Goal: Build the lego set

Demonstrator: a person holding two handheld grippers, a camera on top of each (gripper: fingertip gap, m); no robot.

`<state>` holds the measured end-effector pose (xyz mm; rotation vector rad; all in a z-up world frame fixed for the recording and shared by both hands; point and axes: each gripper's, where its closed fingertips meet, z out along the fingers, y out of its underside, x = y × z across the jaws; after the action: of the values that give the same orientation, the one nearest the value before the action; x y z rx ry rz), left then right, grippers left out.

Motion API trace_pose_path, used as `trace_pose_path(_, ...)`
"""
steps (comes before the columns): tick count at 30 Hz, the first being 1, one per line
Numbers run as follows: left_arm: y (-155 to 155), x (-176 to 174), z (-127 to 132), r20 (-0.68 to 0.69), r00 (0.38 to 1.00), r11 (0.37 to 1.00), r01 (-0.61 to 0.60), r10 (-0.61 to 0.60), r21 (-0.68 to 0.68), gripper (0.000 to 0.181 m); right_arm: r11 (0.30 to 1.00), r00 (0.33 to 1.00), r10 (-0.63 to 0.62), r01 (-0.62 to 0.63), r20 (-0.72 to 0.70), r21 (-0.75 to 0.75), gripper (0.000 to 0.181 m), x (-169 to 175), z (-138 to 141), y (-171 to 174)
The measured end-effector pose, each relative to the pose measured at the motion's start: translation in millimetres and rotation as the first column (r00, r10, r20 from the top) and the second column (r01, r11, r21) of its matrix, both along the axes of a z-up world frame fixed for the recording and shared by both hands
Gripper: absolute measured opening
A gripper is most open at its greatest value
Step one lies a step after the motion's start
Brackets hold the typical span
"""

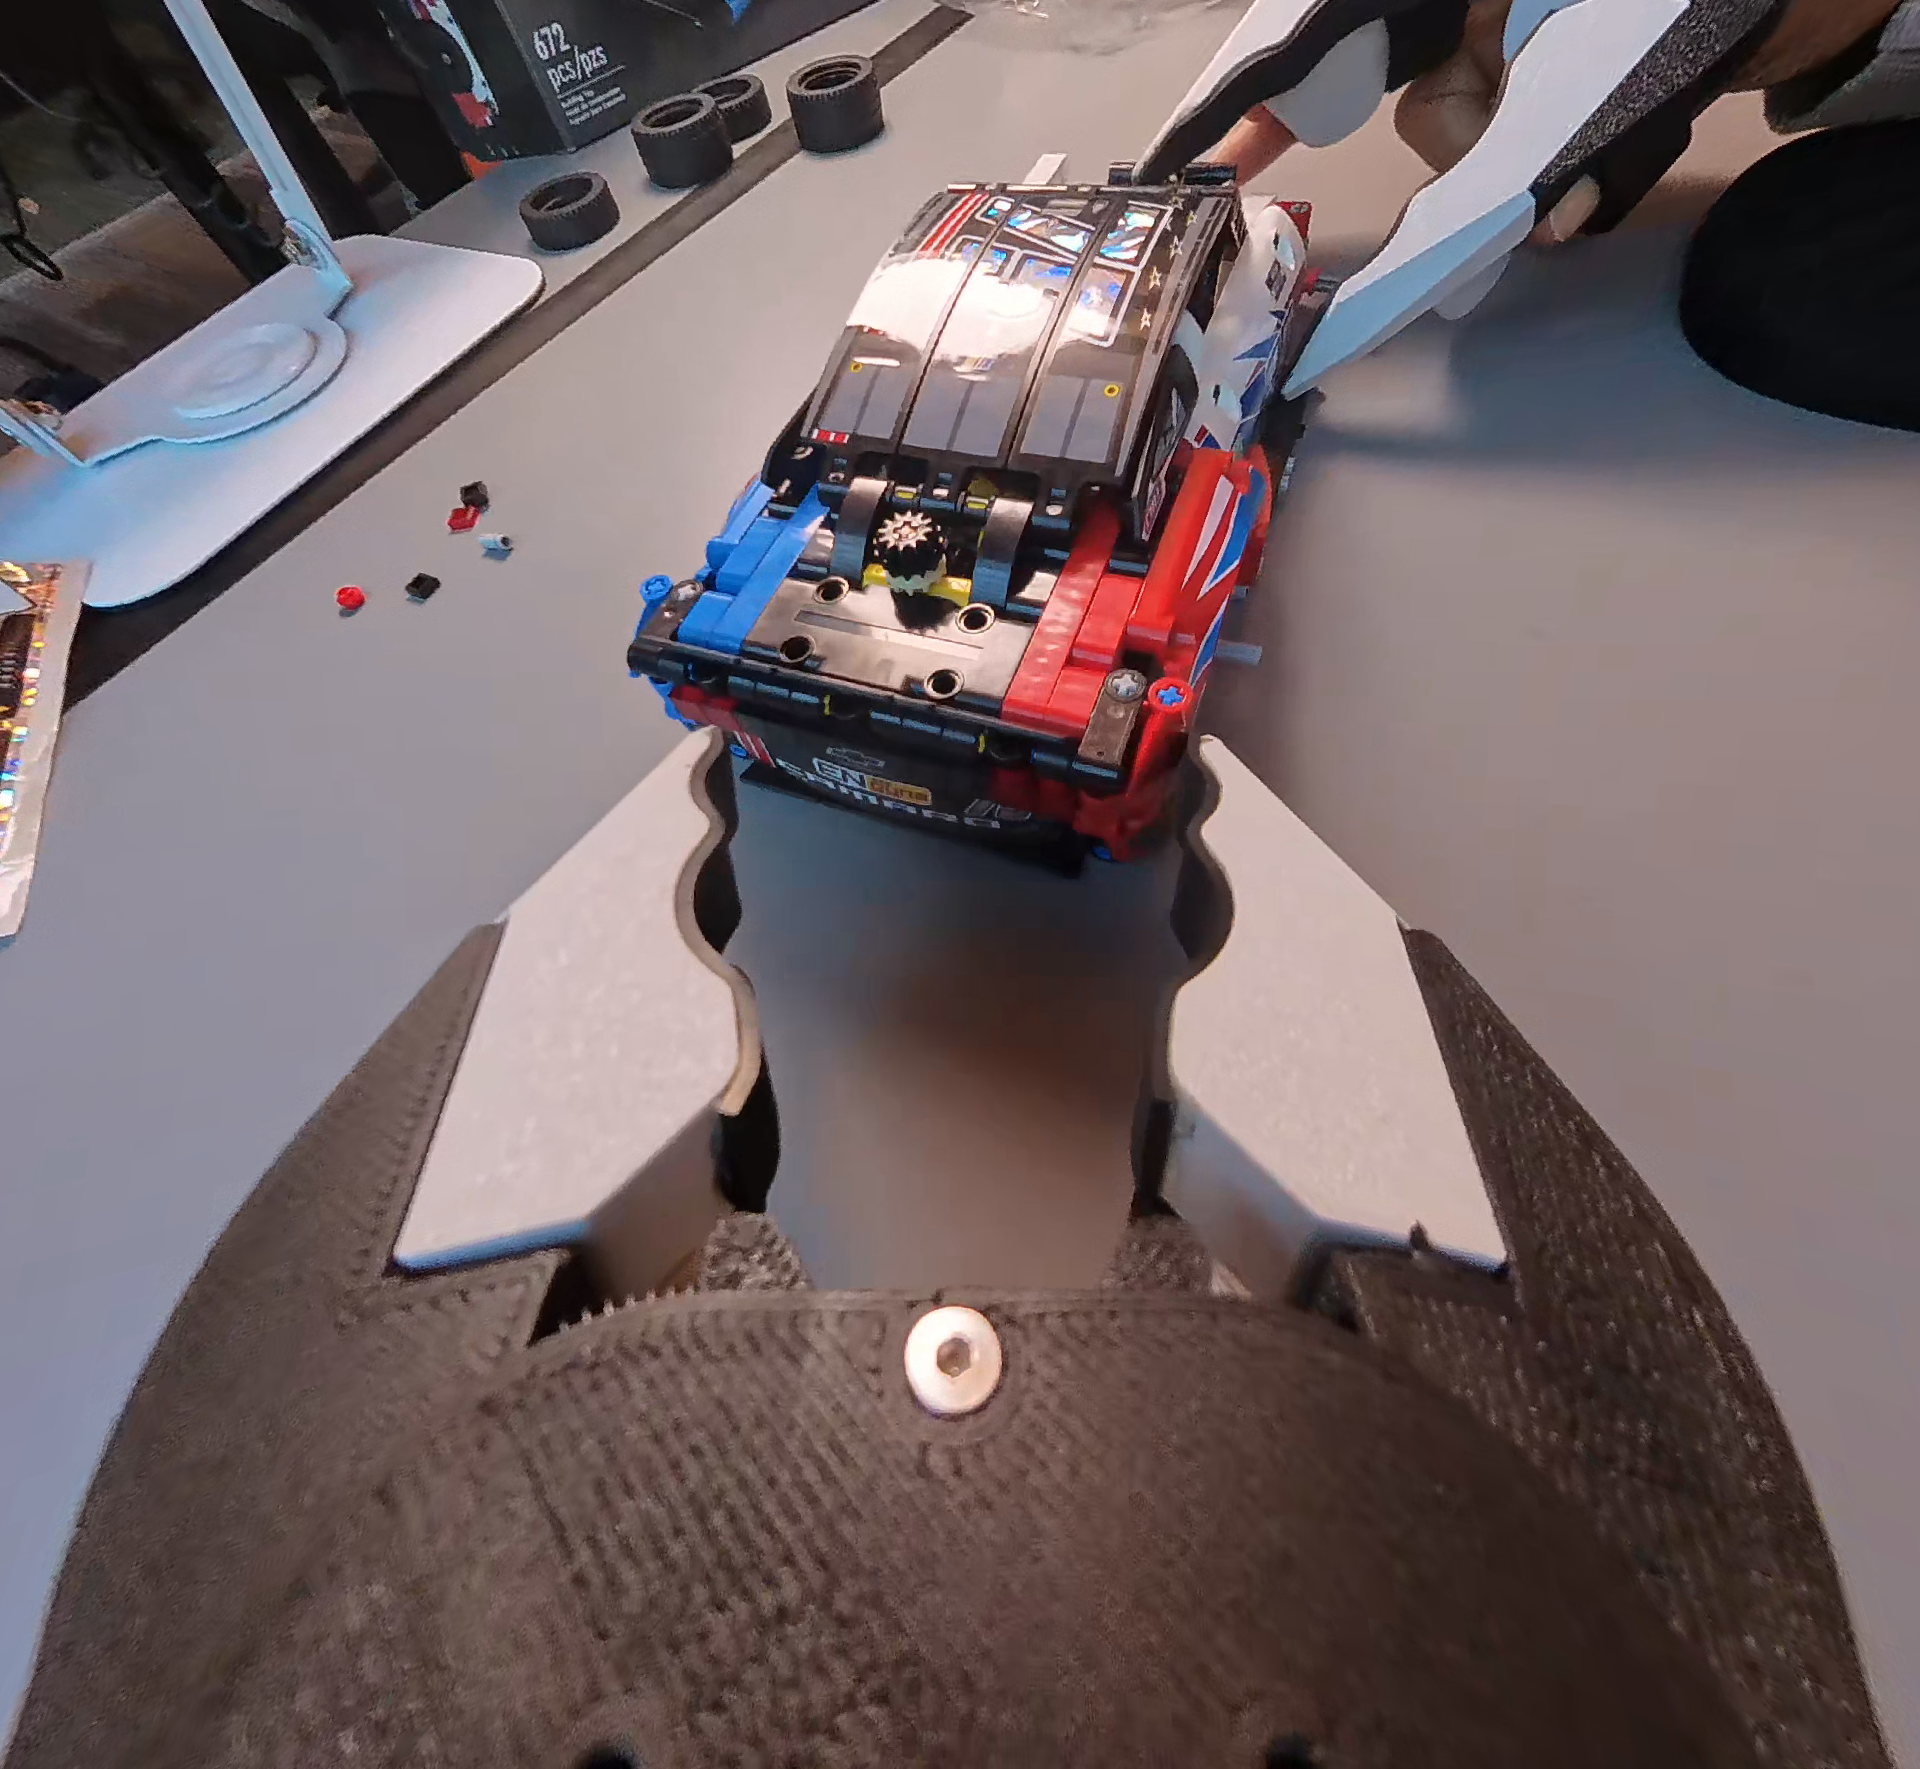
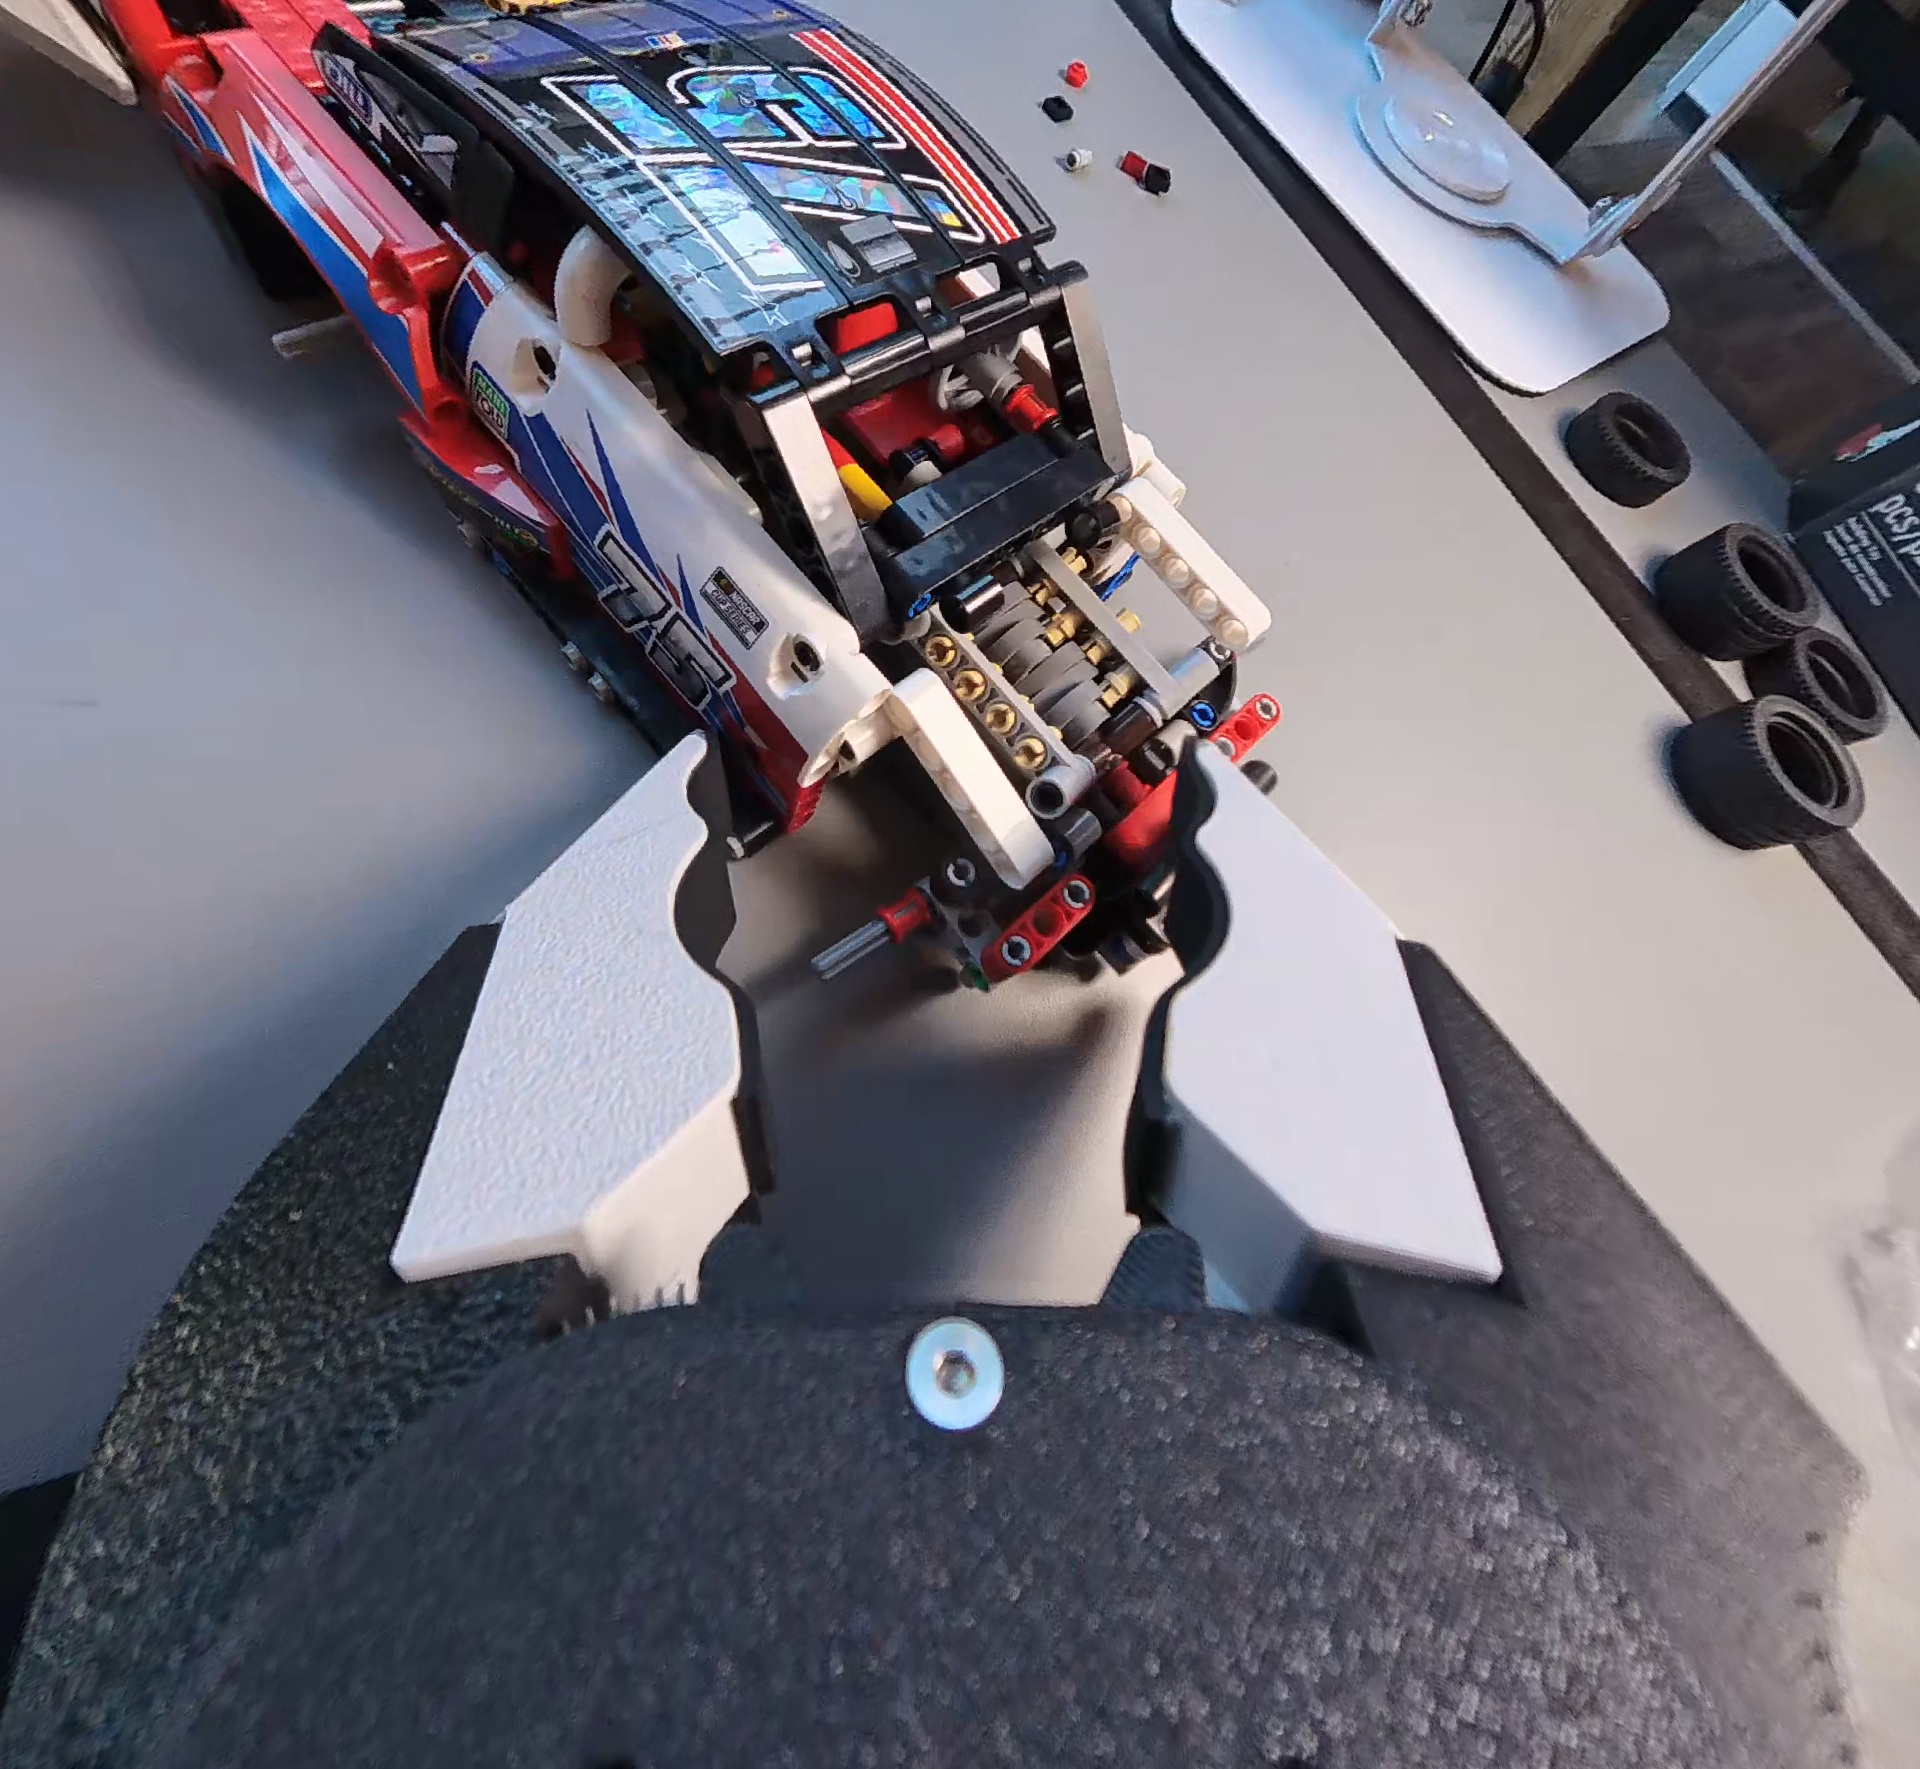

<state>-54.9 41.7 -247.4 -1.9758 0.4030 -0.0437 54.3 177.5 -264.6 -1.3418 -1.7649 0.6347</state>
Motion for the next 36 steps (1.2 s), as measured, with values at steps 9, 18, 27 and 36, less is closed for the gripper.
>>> trace_pose_path(9, 0, 0, 1, -0.028, 1.0, 1.0, -0.004, 0.004, 0.016, 0.072, 1.0, 1.0, 0.012, -0.012, -0.014, -0.011, 0.071, 0, -1, -4)
trace_pose_path(18, 1, -4, 0, -0.04, 0.999, 0.999, -0.035, 0.035, 0.015, 0.06, 0.999, 1.0, -0.013, 0.014, -0.028, 0.035, 0.066, -1, 0, -2)
trace_pose_path(27, 3, -11, -2, -0.048, 0.996, 0.997, -0.076, 0.076, -0.001, 0.049, 0.998, 0.999, -0.044, 0.045, -0.033, 0.051, 0.064, -3, 1, 2)
trace_pose_path(36, 8, -31, -2, -0.043, 0.984, 0.985, -0.171, 0.17, -0.002, 0.041, 0.992, 0.993, -0.11, 0.112, -0.038, 0.061, 0.063, -10, 2, 12)
